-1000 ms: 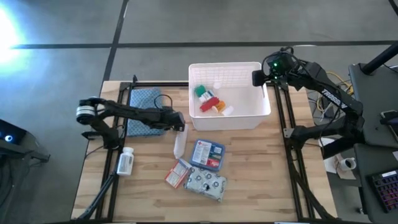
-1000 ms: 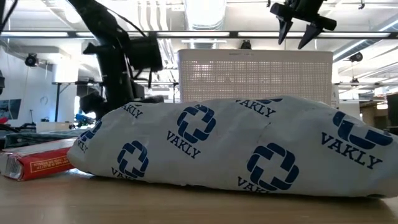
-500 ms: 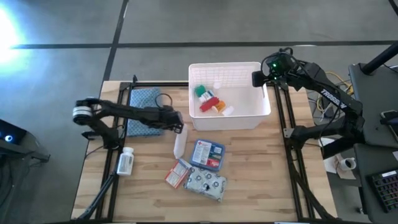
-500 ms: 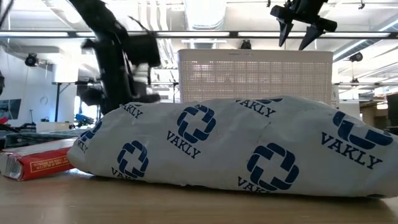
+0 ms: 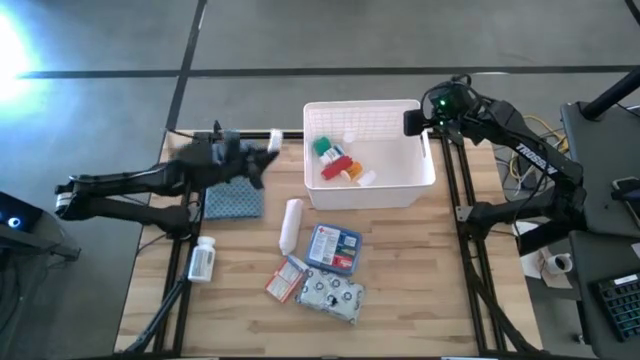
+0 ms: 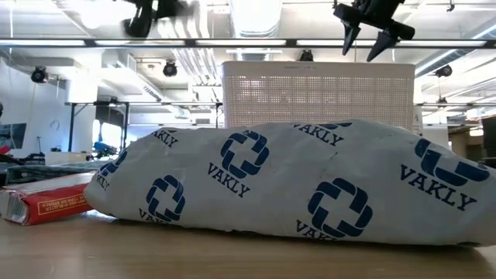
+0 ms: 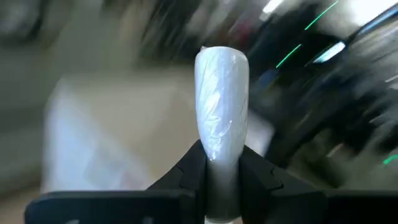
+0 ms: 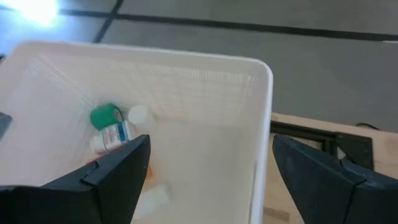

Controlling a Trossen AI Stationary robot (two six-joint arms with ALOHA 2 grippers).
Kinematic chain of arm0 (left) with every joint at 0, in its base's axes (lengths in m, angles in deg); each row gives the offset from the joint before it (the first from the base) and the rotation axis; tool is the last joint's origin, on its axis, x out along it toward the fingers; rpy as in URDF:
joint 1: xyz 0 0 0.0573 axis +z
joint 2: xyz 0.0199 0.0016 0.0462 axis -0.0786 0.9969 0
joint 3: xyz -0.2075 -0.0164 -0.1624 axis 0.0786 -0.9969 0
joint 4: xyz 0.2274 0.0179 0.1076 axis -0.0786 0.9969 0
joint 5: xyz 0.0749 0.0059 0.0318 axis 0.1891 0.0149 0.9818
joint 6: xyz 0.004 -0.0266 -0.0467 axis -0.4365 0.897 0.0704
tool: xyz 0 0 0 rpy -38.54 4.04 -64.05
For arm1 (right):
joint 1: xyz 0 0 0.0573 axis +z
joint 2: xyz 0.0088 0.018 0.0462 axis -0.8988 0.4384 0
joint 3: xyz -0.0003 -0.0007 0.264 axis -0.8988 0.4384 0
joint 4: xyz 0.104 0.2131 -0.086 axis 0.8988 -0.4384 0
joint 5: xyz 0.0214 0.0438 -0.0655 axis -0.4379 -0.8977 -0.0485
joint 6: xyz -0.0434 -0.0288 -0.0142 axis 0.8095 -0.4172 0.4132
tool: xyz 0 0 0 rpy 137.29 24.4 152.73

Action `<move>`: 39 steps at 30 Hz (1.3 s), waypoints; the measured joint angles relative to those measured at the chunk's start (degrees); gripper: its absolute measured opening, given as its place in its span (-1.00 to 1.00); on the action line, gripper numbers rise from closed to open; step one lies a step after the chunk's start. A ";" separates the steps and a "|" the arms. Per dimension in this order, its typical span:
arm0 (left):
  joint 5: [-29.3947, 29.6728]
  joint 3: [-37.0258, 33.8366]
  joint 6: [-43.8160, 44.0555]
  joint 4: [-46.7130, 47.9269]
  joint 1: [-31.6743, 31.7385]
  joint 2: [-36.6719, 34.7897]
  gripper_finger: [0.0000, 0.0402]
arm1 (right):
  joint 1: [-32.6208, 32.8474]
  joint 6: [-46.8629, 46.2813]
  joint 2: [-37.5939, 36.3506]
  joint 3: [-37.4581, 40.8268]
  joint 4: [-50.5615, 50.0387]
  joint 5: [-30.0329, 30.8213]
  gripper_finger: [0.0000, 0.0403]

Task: Pick & place medical supplies in basket/bin
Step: Put the rolled white gauze into the white bin, then put the white rolled bandage into the white bin

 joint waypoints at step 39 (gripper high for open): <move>7.06 49.93 -5.76 69.03 -0.99 36.03 0.22 | 8.94 -0.85 0.00 0.02 -3.13 -4.51 0.62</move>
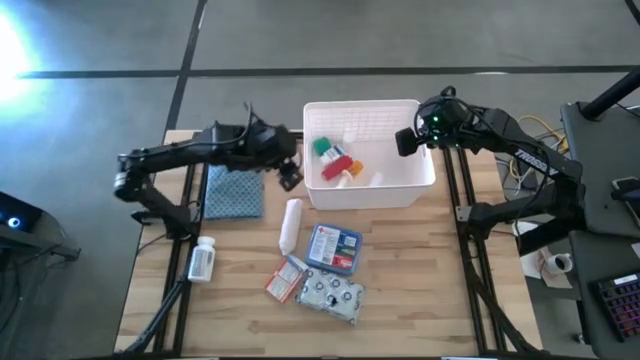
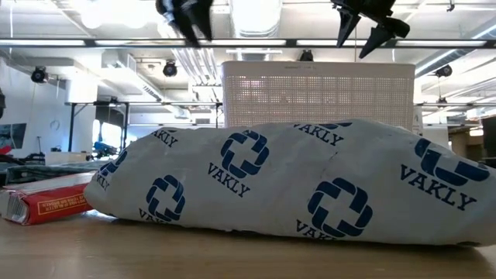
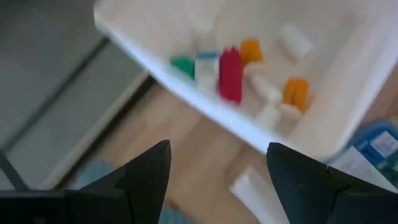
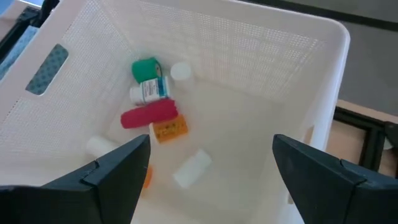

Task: Pick & place medical supplies in basket/bin
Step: Put the white rolled bandage into the white bin

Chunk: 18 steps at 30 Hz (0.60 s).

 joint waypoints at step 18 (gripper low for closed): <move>-5.91 -52.74 42.77 -39.47 -7.85 -14.84 0.22 | 1.97 -3.96 0.00 0.00 -10.78 0.05 0.62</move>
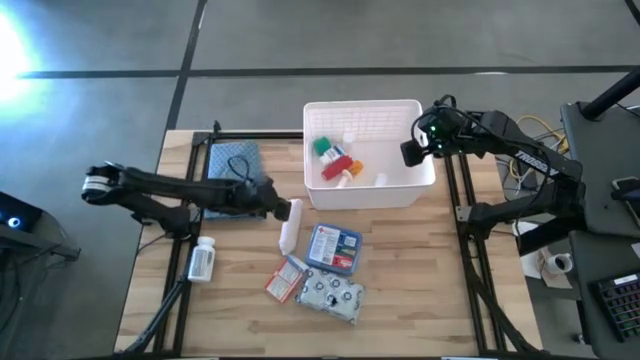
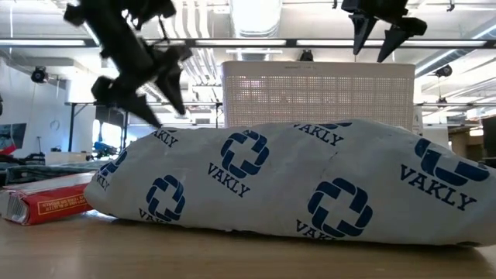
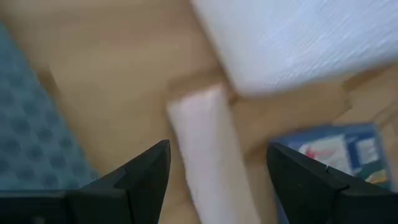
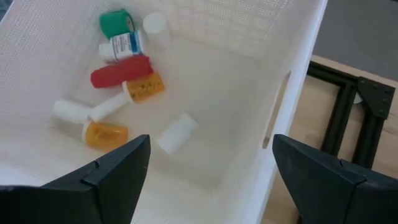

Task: Pick & place medical supplies in basket/bin
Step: Put the white rolled bandage into the white bin

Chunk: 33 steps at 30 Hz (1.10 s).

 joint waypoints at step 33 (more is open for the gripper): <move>-8.50 2.65 1.32 -4.33 -5.21 22.89 0.14 | 0.00 0.48 0.00 0.00 0.55 1.55 0.62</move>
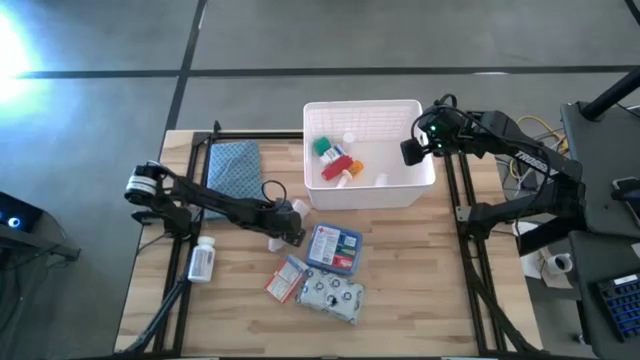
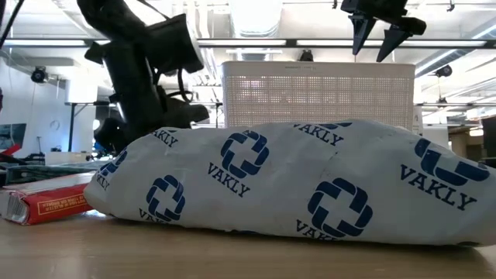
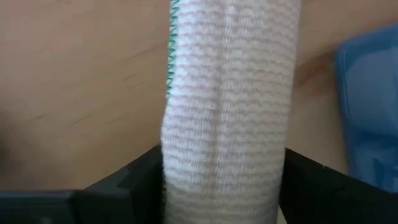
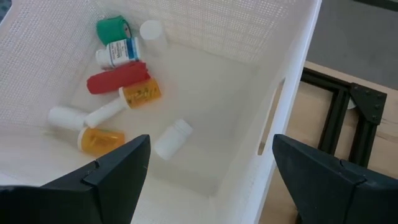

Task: Pick & place medical supplies in basket/bin
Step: Put the white rolled bandage into the white bin

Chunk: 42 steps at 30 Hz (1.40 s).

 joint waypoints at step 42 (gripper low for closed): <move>14.16 41.99 -57.05 -10.84 15.31 0.67 0.11 | 3.36 -3.02 0.00 0.00 -1.75 2.62 0.62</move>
